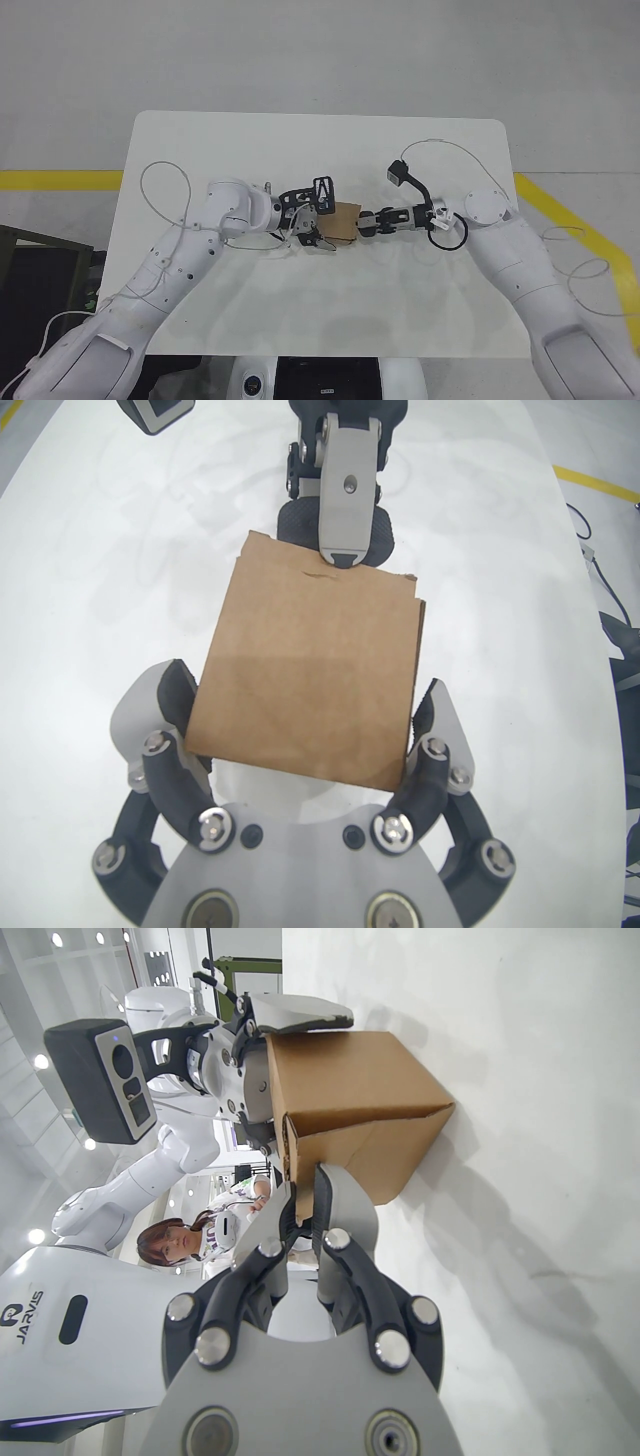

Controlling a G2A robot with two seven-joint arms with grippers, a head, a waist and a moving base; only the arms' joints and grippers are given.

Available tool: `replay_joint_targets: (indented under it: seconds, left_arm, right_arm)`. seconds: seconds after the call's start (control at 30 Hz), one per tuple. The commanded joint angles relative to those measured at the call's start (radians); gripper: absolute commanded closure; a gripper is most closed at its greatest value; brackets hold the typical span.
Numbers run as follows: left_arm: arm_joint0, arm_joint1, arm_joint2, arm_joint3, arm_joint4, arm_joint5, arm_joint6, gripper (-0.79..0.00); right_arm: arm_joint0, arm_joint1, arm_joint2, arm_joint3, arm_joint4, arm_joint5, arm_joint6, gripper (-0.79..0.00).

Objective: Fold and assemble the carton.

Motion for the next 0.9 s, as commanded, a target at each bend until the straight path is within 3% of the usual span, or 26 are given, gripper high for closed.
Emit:
replay_joint_targets:
  seconds: [0.0,0.4,0.87]
  left_arm:
    - [0.0,-0.001,0.001,0.0,-0.002,0.0,0.0,-0.785]
    - [-0.004,-0.004,0.004,0.004,-0.003,0.002,-0.002,-0.785]
    - [-0.009,-0.006,0.002,0.011,-0.005,-0.008,-0.003,-0.785]
  right_arm:
    - [0.005,-0.003,-0.004,0.002,0.001,-0.002,0.003,-0.04]
    - [0.03,-0.019,-0.025,0.032,0.009,-0.007,0.022,-0.012]
    - [0.036,-0.014,-0.014,0.034,0.012,-0.009,0.019,-0.142]
